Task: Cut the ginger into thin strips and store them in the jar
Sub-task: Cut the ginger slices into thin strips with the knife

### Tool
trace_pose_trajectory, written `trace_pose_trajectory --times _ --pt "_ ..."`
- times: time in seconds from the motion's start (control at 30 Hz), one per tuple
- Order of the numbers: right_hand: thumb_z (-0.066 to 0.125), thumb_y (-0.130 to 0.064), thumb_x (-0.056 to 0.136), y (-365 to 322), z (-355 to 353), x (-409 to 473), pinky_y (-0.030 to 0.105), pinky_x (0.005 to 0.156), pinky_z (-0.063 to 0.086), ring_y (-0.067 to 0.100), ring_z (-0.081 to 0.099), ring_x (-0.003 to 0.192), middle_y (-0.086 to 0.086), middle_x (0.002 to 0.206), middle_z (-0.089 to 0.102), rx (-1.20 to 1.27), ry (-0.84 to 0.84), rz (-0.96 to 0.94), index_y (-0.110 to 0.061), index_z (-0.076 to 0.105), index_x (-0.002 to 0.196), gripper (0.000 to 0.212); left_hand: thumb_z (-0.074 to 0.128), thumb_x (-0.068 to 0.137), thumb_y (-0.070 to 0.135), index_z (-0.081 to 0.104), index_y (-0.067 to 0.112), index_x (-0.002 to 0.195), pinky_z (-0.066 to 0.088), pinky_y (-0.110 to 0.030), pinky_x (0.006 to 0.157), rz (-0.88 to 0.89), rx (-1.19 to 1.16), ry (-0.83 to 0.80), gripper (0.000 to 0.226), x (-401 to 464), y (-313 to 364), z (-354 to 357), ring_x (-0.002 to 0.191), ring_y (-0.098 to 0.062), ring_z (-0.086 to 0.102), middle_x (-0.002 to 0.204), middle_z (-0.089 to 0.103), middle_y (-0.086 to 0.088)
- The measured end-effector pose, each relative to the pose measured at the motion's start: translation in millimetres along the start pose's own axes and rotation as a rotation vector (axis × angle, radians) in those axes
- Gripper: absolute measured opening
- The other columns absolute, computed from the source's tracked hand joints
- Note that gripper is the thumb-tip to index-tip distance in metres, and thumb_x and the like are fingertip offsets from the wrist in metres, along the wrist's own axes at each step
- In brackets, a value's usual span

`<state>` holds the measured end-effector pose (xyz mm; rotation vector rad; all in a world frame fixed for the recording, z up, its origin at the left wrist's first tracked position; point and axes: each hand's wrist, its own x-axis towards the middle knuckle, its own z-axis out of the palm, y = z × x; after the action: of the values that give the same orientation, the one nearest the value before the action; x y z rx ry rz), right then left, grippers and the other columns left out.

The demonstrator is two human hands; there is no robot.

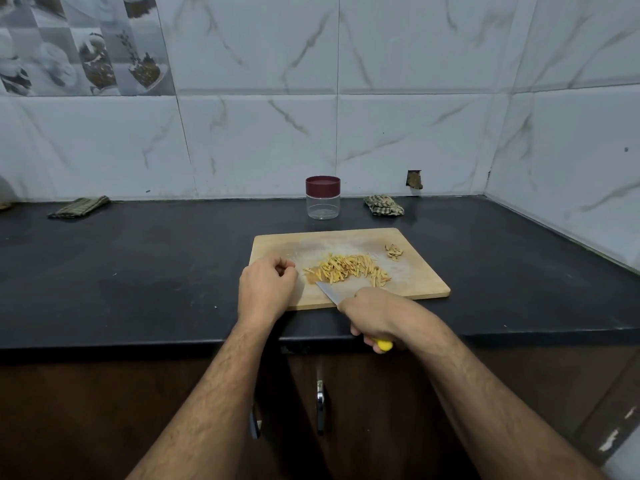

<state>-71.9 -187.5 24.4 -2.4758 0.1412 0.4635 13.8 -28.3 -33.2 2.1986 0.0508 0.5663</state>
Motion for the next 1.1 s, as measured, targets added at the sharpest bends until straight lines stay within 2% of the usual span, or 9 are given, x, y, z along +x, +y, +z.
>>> trace_pose_trajectory --times 0.13,0.27,0.33,0.47,0.57,0.63,0.77,1.0,1.1 --pt "0.037 -0.016 0.103 7 -5 -6 0.015 0.034 0.032 0.009 0.039 0.027 0.007 0.058 0.047 0.08 -0.001 0.009 -0.006 0.049 0.075 0.032 0.057 0.089 0.025 0.072 0.025 0.087 0.042 -0.025 0.071 0.002 0.014 -0.008 0.015 0 -1 0 0.085 -0.011 0.061 0.084 0.068 0.013" --pt "0.04 -0.027 0.1 7 -11 1 0.028 0.059 0.046 0.018 0.054 0.054 0.005 0.064 0.056 -0.083 0.149 -0.084 -0.009 0.054 0.079 0.031 0.056 0.09 0.026 0.071 0.026 0.087 0.04 -0.026 0.071 0.017 0.065 -0.025 0.015 -1 2 1 0.086 -0.012 0.06 0.085 0.068 0.013" --pt "0.038 -0.031 0.1 6 -13 4 0.031 0.068 0.047 0.022 0.06 0.069 0.003 0.072 0.06 -0.178 0.245 -0.11 -0.012 0.053 0.079 0.032 0.055 0.09 0.025 0.07 0.027 0.088 0.04 -0.026 0.07 0.03 0.093 -0.041 0.015 -1 2 0 0.085 -0.012 0.059 0.084 0.067 0.012" --pt "0.038 -0.027 0.099 7 -14 10 0.028 0.059 0.045 0.017 0.066 0.054 0.003 0.074 0.07 -0.225 0.32 -0.077 -0.014 0.058 0.095 0.024 0.055 0.089 0.024 0.071 0.025 0.091 0.049 -0.03 0.075 0.067 0.145 -0.056 0.016 -2 4 0 0.085 -0.016 0.061 0.088 0.07 0.007" --pt "0.042 -0.033 0.101 13 -15 10 0.031 0.069 0.04 0.023 0.061 0.088 0.004 0.105 0.068 -0.284 0.461 -0.085 -0.015 0.062 0.11 0.029 0.055 0.088 0.026 0.068 0.031 0.087 0.051 -0.032 0.073 0.068 0.173 -0.082 0.014 -2 6 1 0.084 -0.017 0.061 0.086 0.07 0.007" --pt "0.043 -0.035 0.101 19 -14 9 0.032 0.072 0.038 0.025 0.06 0.1 0.004 0.111 0.065 -0.297 0.554 -0.1 -0.015 0.062 0.113 0.03 0.055 0.088 0.027 0.066 0.034 0.086 0.052 -0.032 0.072 0.083 0.194 -0.089 0.014 -2 10 1 0.083 -0.017 0.062 0.084 0.069 0.009" --pt "0.043 -0.028 0.098 34 -8 7 0.032 0.07 0.036 0.024 0.057 0.094 0.003 0.108 0.065 -0.285 0.614 -0.113 -0.017 0.059 0.108 0.022 0.055 0.091 0.028 0.069 0.03 0.091 0.051 -0.032 0.072 0.131 0.2 -0.061 0.014 -6 21 1 0.083 -0.017 0.063 0.086 0.07 0.009" --pt "0.052 -0.035 0.095 60 -13 11 0.031 0.064 0.036 0.02 0.048 0.078 -0.004 0.085 0.055 -0.236 0.748 -0.121 -0.021 0.053 0.089 0.015 0.057 0.091 0.03 0.071 0.028 0.091 0.054 -0.036 0.074 0.165 0.166 -0.045 0.013 -10 22 7 0.084 -0.017 0.063 0.087 0.07 0.01" --pt "0.056 -0.03 0.09 74 -32 20 0.031 0.063 0.038 0.026 0.056 0.081 -0.001 0.081 0.059 -0.109 0.754 -0.051 -0.019 0.057 0.084 0.013 0.058 0.092 0.029 0.07 0.027 0.093 0.053 -0.034 0.075 0.181 0.172 -0.034 0.013 -12 24 10 0.085 -0.014 0.062 0.09 0.069 0.011"
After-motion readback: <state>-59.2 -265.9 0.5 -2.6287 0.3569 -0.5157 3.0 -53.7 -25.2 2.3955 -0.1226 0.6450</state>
